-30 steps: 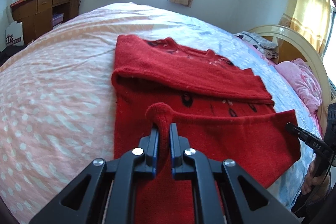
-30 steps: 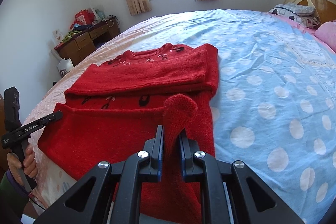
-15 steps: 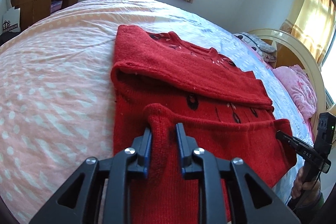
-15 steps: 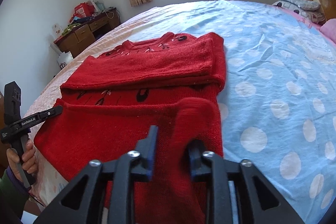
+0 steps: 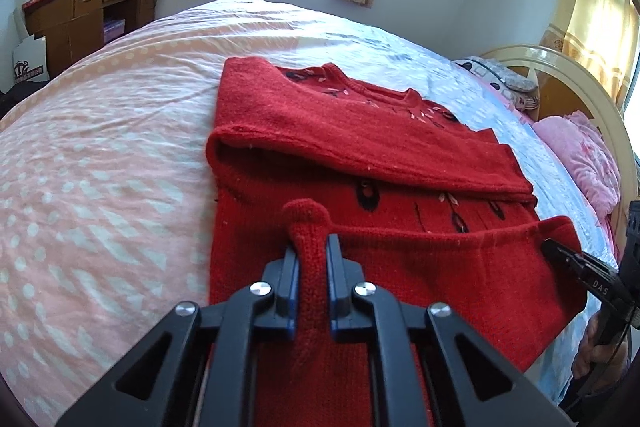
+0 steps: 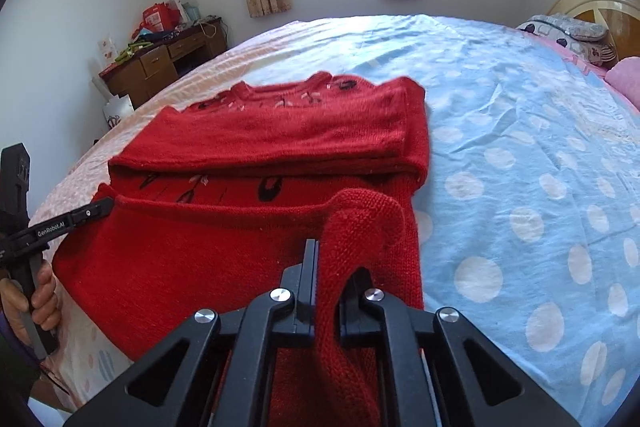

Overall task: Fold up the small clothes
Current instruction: 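Lift the hem with both tools and fold it over toward the collar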

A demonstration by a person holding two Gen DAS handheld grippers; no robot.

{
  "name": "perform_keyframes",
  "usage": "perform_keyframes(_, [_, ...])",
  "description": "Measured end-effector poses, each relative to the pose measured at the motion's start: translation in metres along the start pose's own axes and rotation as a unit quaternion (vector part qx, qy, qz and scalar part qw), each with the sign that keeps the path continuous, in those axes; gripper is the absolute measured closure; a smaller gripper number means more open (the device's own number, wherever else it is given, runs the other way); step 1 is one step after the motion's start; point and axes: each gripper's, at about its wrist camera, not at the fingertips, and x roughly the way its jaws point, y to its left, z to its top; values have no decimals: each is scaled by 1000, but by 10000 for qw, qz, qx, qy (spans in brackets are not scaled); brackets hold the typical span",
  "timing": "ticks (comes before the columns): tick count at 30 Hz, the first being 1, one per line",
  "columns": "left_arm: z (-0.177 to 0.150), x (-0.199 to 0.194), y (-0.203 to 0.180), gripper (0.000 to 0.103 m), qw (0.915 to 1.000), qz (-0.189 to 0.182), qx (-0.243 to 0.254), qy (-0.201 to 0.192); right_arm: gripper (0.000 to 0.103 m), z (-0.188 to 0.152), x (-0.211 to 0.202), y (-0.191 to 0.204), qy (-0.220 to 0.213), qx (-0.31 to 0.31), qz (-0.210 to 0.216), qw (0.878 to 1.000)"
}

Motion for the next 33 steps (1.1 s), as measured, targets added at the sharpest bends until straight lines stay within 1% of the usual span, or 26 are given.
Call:
perform_keyframes(2, [3, -6, 0, 92, 10000, -43, -64, -31, 97, 3, -8, 3, -107, -51, -1, 9999])
perform_keyframes(5, [9, -19, -1, 92, 9996, -146, -123, -196, 97, 9, -22, 8, -292, -141, 22, 9995])
perform_keyframes(9, [20, -31, -3, 92, 9991, -188, -158, -348, 97, 19, -36, 13, -500, -202, 62, 9985])
perform_keyframes(14, [35, -39, -7, 92, 9986, -113, -106, -513, 97, 33, -45, 17, -716, -316, 29, 9969])
perform_keyframes(16, [43, -39, -7, 92, 9985, -26, -80, -548, 97, 40, -48, 18, -801, -366, -19, 9961])
perform_keyframes(21, [61, -36, -1, 92, 9978, 9, -234, -625, 97, 59, -51, 16, -973, -393, -83, 9944])
perform_keyframes(24, [72, -30, 0, 92, 9974, 51, -302, -653, 97, 72, -47, 17, -1048, -473, -104, 9933])
perform_keyframes(28, [94, -16, 2, 92, 9973, 192, -364, -614, 97, 94, -34, 21, -1115, -700, -292, 9909])
perform_keyframes(30, [108, -8, 2, 92, 9969, 286, -376, -630, 97, 109, -22, 20, -1136, -764, -408, 9898])
perform_keyframes(33, [126, 4, 5, 92, 9964, 301, -456, -655, 97, 136, 3, 16, -1125, -747, -566, 9892])
